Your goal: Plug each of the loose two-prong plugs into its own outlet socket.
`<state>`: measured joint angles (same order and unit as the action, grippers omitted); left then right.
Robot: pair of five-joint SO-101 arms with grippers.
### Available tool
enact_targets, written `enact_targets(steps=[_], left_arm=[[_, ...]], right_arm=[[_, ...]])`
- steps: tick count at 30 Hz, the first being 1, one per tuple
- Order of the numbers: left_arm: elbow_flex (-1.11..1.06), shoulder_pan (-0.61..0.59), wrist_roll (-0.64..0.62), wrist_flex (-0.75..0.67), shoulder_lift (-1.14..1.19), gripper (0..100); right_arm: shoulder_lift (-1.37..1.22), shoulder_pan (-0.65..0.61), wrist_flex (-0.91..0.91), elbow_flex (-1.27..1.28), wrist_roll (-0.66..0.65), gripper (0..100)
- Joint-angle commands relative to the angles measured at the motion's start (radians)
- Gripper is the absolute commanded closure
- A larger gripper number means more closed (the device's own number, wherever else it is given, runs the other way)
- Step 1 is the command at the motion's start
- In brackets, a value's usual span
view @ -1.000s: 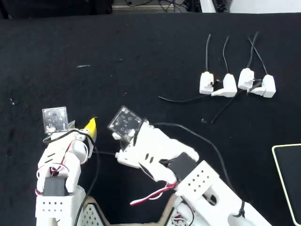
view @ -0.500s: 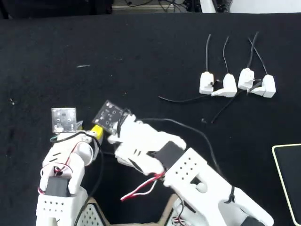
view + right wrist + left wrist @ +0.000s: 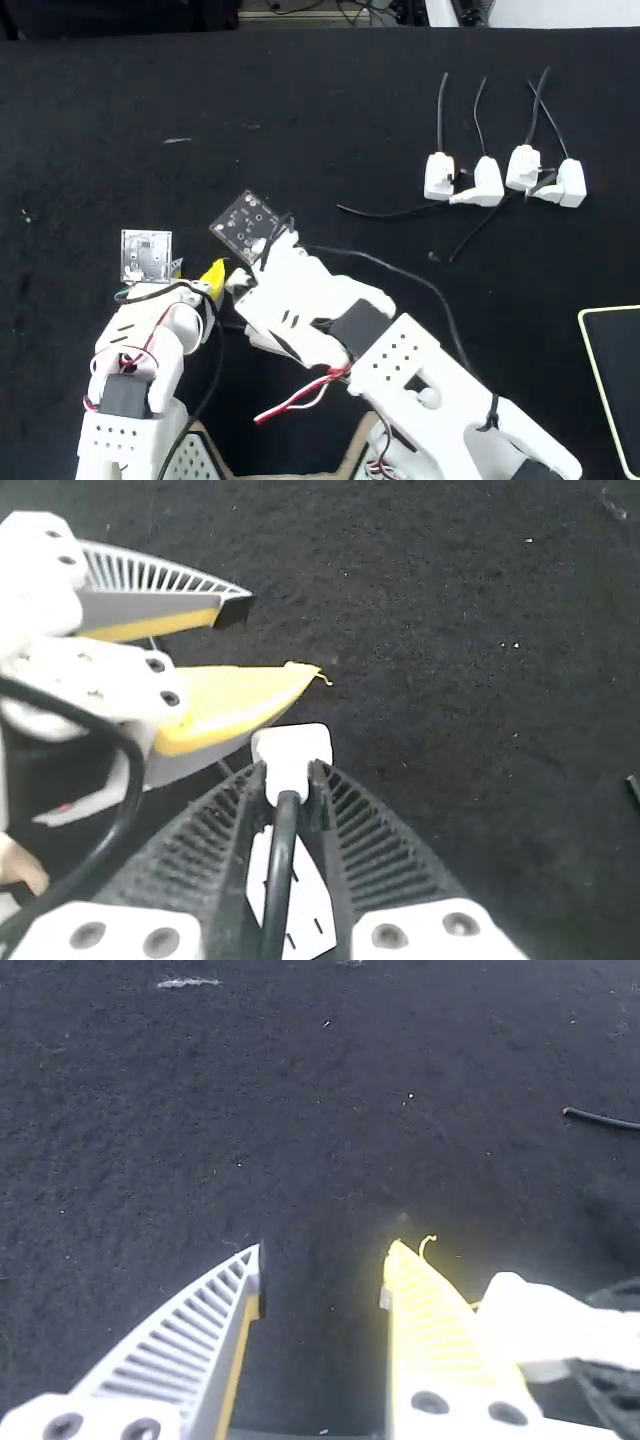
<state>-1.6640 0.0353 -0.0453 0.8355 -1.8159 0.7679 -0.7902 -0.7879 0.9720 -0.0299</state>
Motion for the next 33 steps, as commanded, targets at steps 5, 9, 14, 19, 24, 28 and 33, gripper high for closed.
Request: enact_targets(steps=[5,9,14,19,24,28,33], left_arm=[[0.007,0.021,0.003,-0.006,-0.005,79],[0.007,0.019,0.003,-0.006,-0.005,79],[0.007,0.021,0.003,-0.006,-0.005,79],[0.007,0.019,0.003,-0.006,-0.005,79],[0.007,0.018,0.003,-0.006,-0.005,79],[0.007,0.016,0.003,-0.006,-0.005,79],[0.008,0.013,0.003,-0.006,-0.005,79]], right_arm=[[-0.002,-0.026,0.043,-0.062,0.034,98.8],[-0.002,-0.026,0.043,-0.062,0.034,98.8],[-0.002,-0.026,0.058,-0.061,0.034,98.8],[-0.002,-0.028,0.104,-0.031,0.034,98.8],[-0.002,-0.026,0.104,-0.022,0.031,98.8],[-0.002,-0.023,0.100,-0.021,0.023,98.8],[0.004,0.009,0.098,0.016,-0.084,98.8]])
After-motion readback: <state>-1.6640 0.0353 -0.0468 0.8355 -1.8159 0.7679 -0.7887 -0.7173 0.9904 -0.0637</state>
